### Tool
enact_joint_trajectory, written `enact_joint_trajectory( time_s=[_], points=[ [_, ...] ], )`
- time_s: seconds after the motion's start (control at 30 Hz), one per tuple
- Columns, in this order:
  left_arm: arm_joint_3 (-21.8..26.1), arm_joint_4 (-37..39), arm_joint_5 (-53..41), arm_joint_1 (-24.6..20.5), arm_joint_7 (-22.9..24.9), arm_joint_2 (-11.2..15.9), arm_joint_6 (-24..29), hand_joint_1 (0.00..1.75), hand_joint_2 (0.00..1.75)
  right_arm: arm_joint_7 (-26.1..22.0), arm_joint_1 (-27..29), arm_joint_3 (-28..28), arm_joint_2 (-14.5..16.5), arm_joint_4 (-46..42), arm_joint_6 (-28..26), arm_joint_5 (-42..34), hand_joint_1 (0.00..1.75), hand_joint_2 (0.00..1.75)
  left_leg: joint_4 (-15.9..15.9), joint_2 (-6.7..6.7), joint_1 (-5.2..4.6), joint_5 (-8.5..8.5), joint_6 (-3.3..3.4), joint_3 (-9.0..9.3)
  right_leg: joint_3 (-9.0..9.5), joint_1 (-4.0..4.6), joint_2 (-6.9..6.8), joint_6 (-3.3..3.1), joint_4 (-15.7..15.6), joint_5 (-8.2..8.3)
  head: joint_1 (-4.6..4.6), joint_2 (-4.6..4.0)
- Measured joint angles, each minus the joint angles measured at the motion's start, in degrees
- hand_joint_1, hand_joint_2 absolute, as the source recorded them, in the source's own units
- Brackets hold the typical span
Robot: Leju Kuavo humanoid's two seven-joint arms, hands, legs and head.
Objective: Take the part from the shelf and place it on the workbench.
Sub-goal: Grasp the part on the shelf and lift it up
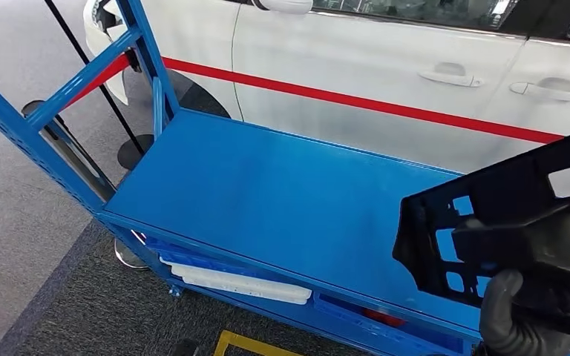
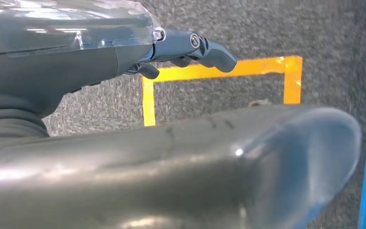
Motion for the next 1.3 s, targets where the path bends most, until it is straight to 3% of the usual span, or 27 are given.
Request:
enact_joint_trajectory(
  time_s=[0.07, 0.17, 0.2, 0.23, 0.27, 0.33, 0.4, 0.5, 0.57, 0.63, 0.7, 0.73, 0.77, 0.83, 0.9, 1.0, 1.03, 1.07, 1.1, 1.17, 1.2, 1.23, 1.27, 1.3],
  points=[
    [0.1, 0.0, 0.0, -0.1, -0.1, 0.0, 0.1, 0.0, 0.0, -0.1, 0.8, -0.6, -0.5, -1.0, 0.1, -0.6, 1.75, 1.75, -0.7, 0.07, 0.31, 0.5, 0.59, 0.26, -1.31, -0.07, 0.01, 0.63, 3.1, -2.19, 0.01, 0.0],
    [0.2, 0.0, 0.0, -0.2, -0.3, 0.0, 0.1, 0.0, 0.0, -0.2, 1.6, -1.4, -1.0, -1.8, 0.2, -0.9, 1.75, 1.75, -0.8, 0.12, 0.32, 0.59, 0.83, 0.21, -6.42, -0.36, 0.01, 1.42, 14.1, -7.46, 0.01, 0.01],
    [0.2, 0.0, 0.0, -0.1, -0.3, 0.0, 0.1, 0.0, 0.0, -0.2, 1.9, -1.5, -1.1, -1.9, 0.3, -1.2, 1.75, 1.75, -0.8, 0.11, 0.34, 0.55, 0.8, 0.21, -7.35, -0.47, 0.0, 1.62, 16.0, -7.75, 0.01, 0.01],
    [0.2, 0.0, 0.0, -0.1, -0.3, 0.0, 0.1, 0.0, 0.0, -0.2, 2.2, -1.8, -1.1, -2.2, 0.7, -2.0, 1.75, 1.75, -0.6, 0.08, 0.37, 0.48, 0.71, 0.21, -7.17, -0.63, -0.01, 1.78, 15.7, -6.88, 0.01, 0.01],
    [0.3, 0.0, 0.1, -0.1, -0.4, 0.0, 0.1, 0.0, 0.0, -0.2, 2.6, -2.2, -1.1, -2.7, 1.5, -3.3, 1.75, 1.75, -0.4, 0.02, 0.43, 0.35, 0.56, 0.22, -5.82, -0.83, -0.03, 1.92, 13.1, -5.06, 0.01, 0.01],
    [0.3, 0.0, 0.5, -0.1, -0.6, 0.0, 0.2, 0.0, 0.0, -0.2, 3.3, -3.7, -0.5, -4.1, 4.0, -7.1, 1.75, 1.75, 0.2, -0.17, 0.42, -0.03, 0.01, 0.17, -1.79, -1.09, 0.0, 2.0, 5.1, -1.44, 0.01, 0.01],
    [0.6, 0.0, 1.0, -0.1, -0.7, 0.0, 0.3, 0.0, 0.0, -0.2, 4.4, -5.7, 0.8, -5.4, 6.3, -10.1, 1.75, 1.75, 0.8, -0.32, 0.22, -0.23, -0.58, -0.04, 0.11, -0.99, 0.19, 1.28, 1.0, -0.31, 0.01, 0.01],
    [1.5, 0.0, 1.6, 0.0, -0.6, 0.1, 0.6, 0.0, 0.0, -0.2, 6.4, -8.0, 2.9, -5.9, 8.6, -11.5, 1.75, 1.75, 1.1, -0.34, 0.28, -0.47, -1.43, -0.3, -0.2, -0.77, 0.28, -0.24, 0.8, -0.15, 0.0, 0.01],
    [1.9, 0.0, 2.0, 0.0, -0.5, 0.1, 0.7, 0.0, 0.0, -0.2, 7.1, -8.6, 3.7, -5.9, 9.8, -11.2, 1.75, 1.75, 3.7, -0.2, 0.44, -2.93, -1.98, -1.32, -0.52, -0.83, 0.19, -1.12, 0.6, 0.24, -0.01, 0.01],
    [2.3, 0.0, 2.1, 0.0, -0.5, 0.1, 0.8, 0.0, 0.0, -0.2, 7.8, -8.7, 4.3, -5.8, 11.8, -10.8, 1.75, 1.75, 10.6, -0.11, 0.48, -7.43, -2.23, -3.87, -1.08, -0.69, 0.16, -1.67, 0.6, 0.61, -0.01, 0.01],
    [2.8, 0.0, 2.2, 0.0, -0.5, 0.1, 0.9, 0.0, 0.0, -0.2, 8.5, -8.7, 4.8, -5.7, 14.7, -10.9, 1.75, 1.75, 16.7, -0.11, 0.46, -10.24, -2.13, -5.78, -1.81, -0.34, 0.41, -1.94, 0.7, 1.08, 0.0, 0.0],
    [3.0, 0.0, 2.2, 0.1, -0.5, 0.1, 0.9, 0.0, 0.0, -0.2, 8.8, -8.7, 5.1, -5.6, 16.2, -10.9, 1.75, 1.75, 16.9, -0.13, 0.41, -10.1, -1.89, -5.35, -2.17, -0.14, 0.7, -1.99, 0.8, 1.37, -0.01, 0.0],
    [3.1, 0.0, 2.3, 0.1, -0.5, 0.1, 0.9, 0.0, 0.0, -0.2, 9.0, -8.7, 5.4, -5.5, 17.4, -11.0, 1.75, 1.75, 14.7, -0.2, 0.3, -8.89, -1.5, -3.7, -2.5, 0.08, 1.11, -2.0, 0.8, 1.7, 0.0, 0.01],
    [3.2, 0.0, 2.6, 0.0, -0.4, 0.3, 0.9, 0.0, 0.0, -0.2, 9.4, -8.7, 5.9, -5.4, 18.8, -11.0, 1.75, 1.75, 6.1, -1.36, -0.05, -5.86, -0.32, 1.42, -3.04, 0.4, 1.97, -1.9, 0.8, 2.4, 0.0, 0.01],
    [3.4, 0.0, 2.9, 0.0, -0.4, 0.5, 1.0, 0.0, 0.0, -0.2, 9.7, -8.7, 6.3, -5.3, 19.5, -10.7, 1.75, 1.75, 0.5, -2.46, -0.52, -4.28, 0.38, 4.35, -3.41, 0.3, 2.69, -1.44, 0.7, 3.12, 0.0, 0.01],
    [4.0, 0.0, 3.0, 0.0, -0.2, 0.5, 1.1, 0.0, 0.0, -0.2, 10.5, -8.7, 6.7, -5.2, 20.5, -10.4, 1.75, 1.75, -0.7, -1.61, -0.83, -3.03, 0.68, 4.34, -3.72, -0.08, 3.46, -0.31, 0.4, 4.16, 0.01, 0.01],
    [4.1, 0.0, 3.0, 0.0, -0.2, 0.4, 1.1, 0.0, 0.0, -0.2, 10.8, -8.6, 6.8, -5.1, 20.7, -10.4, 1.75, 1.75, -1.1, -1.07, -0.67, -2.36, 0.97, 4.17, -4.01, -0.01, 3.12, -0.06, 0.8, 3.6, 0.02, 0.01],
    [4.2, 0.0, 3.0, 0.0, -0.1, 0.4, 1.1, 0.0, 0.0, -0.2, 11.0, -8.6, 6.9, -5.1, 20.9, -10.3, 1.75, 1.75, -1.5, -0.44, -0.45, -1.62, 1.27, 3.83, -4.56, 0.07, 2.54, 0.13, 2.0, 2.08, 0.02, 0.01],
    [4.3, 0.0, 3.0, 0.0, -0.1, 0.4, 1.2, 0.0, 0.0, -0.2, 11.2, -8.6, 6.9, -5.1, 21.2, -10.3, 1.75, 1.75, -1.8, 0.22, -0.26, -0.96, 1.49, 3.33, -5.39, 0.05, 1.72, 0.29, 4.4, -0.49, 0.02, 0.01],
    [4.5, 0.0, 3.1, 0.0, -0.1, 0.4, 1.3, 0.0, 0.0, -0.2, 11.4, -8.5, 6.9, -4.9, 21.6, -10.3, 1.75, 1.75, -1.7, 1.45, -0.31, -0.06, 1.65, 2.0, -7.23, -0.22, 0.79, 0.82, 11.3, -5.78, 0.02, 0.01],
    [4.6, 0.0, 3.1, 0.1, -0.1, 0.4, 1.3, 0.0, 0.0, -0.2, 11.6, -8.5, 7.0, -4.9, 21.7, -10.3, 1.75, 1.75, -1.6, 2.15, -0.3, 0.33, 1.54, 1.29, -7.64, -0.46, 0.61, 1.16, 14.3, -6.98, 0.02, 0.01],
    [4.6, 0.0, 3.1, 0.1, 0.0, 0.4, 1.3, 0.0, 0.0, -0.2, 11.8, -8.5, 7.0, -4.8, 21.9, -10.3, 1.75, 1.75, -1.3, 2.85, -0.26, 0.65, 1.4, 0.56, -7.33, -0.7, 0.46, 1.49, 15.8, -6.79, 0.02, 0.01],
    [4.6, 0.0, 3.1, 0.1, 0.1, 0.4, 1.3, 0.0, 0.0, -0.2, 12.0, -8.5, 7.0, -4.7, 22.1, -10.3, 1.75, 1.75, -0.9, 3.53, -0.18, 0.9, 1.22, -0.18, -6.09, -0.95, 0.2, 1.79, 15.4, -5.57, 0.02, 0.01],
    [4.6, 0.0, 3.2, 0.1, 0.2, 0.3, 1.4, 0.0, 0.0, -0.2, 12.1, -8.5, 7.1, -4.6, 22.3, -10.3, 1.75, 1.75, -0.4, 4.18, -0.07, 1.08, 1.02, -0.91, -3.82, -1.19, -0.37, 2.08, 12.9, -3.99, 0.02, 0.01]
  ],
)
